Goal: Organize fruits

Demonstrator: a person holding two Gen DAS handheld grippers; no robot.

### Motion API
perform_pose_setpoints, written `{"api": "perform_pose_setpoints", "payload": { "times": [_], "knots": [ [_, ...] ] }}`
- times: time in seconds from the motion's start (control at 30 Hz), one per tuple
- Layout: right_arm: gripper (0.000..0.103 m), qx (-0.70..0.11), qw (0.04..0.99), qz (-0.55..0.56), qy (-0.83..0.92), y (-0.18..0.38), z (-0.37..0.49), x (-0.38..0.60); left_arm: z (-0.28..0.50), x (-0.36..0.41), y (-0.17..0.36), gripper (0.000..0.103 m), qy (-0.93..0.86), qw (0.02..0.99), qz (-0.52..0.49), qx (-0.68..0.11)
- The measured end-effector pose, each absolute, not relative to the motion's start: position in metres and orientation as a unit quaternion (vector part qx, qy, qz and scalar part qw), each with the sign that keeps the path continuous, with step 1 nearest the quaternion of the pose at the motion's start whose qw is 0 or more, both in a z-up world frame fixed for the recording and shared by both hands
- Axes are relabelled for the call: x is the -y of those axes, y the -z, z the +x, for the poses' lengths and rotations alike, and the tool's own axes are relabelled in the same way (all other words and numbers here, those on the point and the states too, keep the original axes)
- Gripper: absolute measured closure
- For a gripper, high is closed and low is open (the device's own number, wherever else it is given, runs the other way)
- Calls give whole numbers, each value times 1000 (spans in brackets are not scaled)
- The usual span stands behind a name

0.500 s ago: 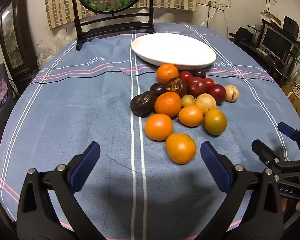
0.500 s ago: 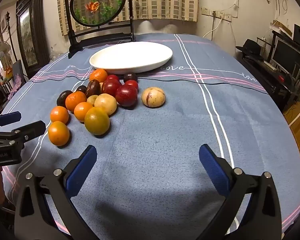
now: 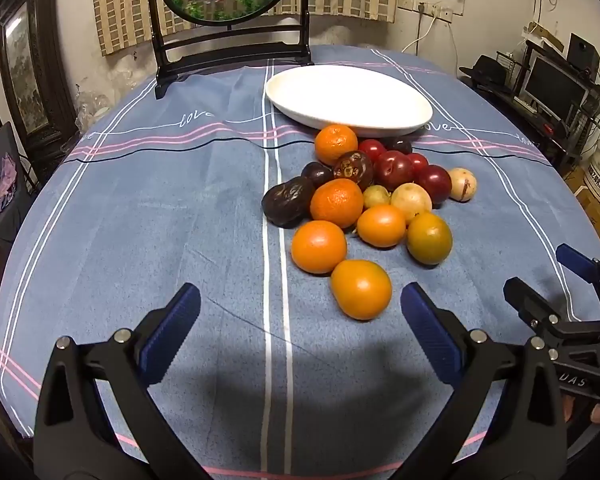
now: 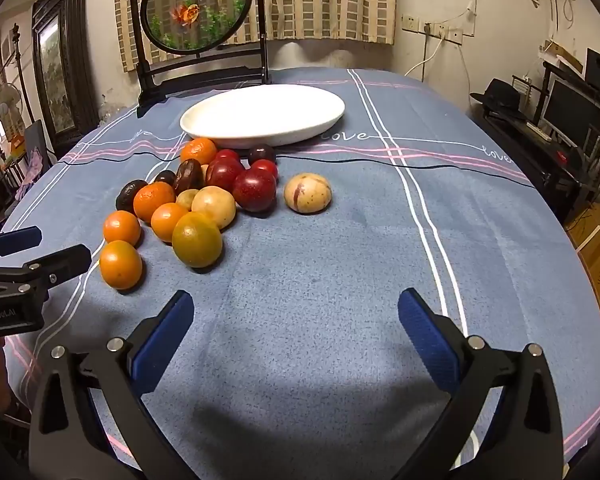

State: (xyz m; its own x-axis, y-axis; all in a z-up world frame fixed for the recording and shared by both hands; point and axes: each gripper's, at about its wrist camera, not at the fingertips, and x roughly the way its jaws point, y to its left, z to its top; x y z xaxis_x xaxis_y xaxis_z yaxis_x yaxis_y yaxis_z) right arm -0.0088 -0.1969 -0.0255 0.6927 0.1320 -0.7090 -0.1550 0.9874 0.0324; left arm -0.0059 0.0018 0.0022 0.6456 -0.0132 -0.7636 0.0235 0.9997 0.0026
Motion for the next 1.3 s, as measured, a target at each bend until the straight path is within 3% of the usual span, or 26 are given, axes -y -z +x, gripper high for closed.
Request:
{"api": "perform_pose_setpoints", "payload": {
  "times": [1.3],
  "knots": [
    [1,-383,920,-12,-80,24,-11,197,-6,-1,2,2,9,905,2,-425]
  ]
}}
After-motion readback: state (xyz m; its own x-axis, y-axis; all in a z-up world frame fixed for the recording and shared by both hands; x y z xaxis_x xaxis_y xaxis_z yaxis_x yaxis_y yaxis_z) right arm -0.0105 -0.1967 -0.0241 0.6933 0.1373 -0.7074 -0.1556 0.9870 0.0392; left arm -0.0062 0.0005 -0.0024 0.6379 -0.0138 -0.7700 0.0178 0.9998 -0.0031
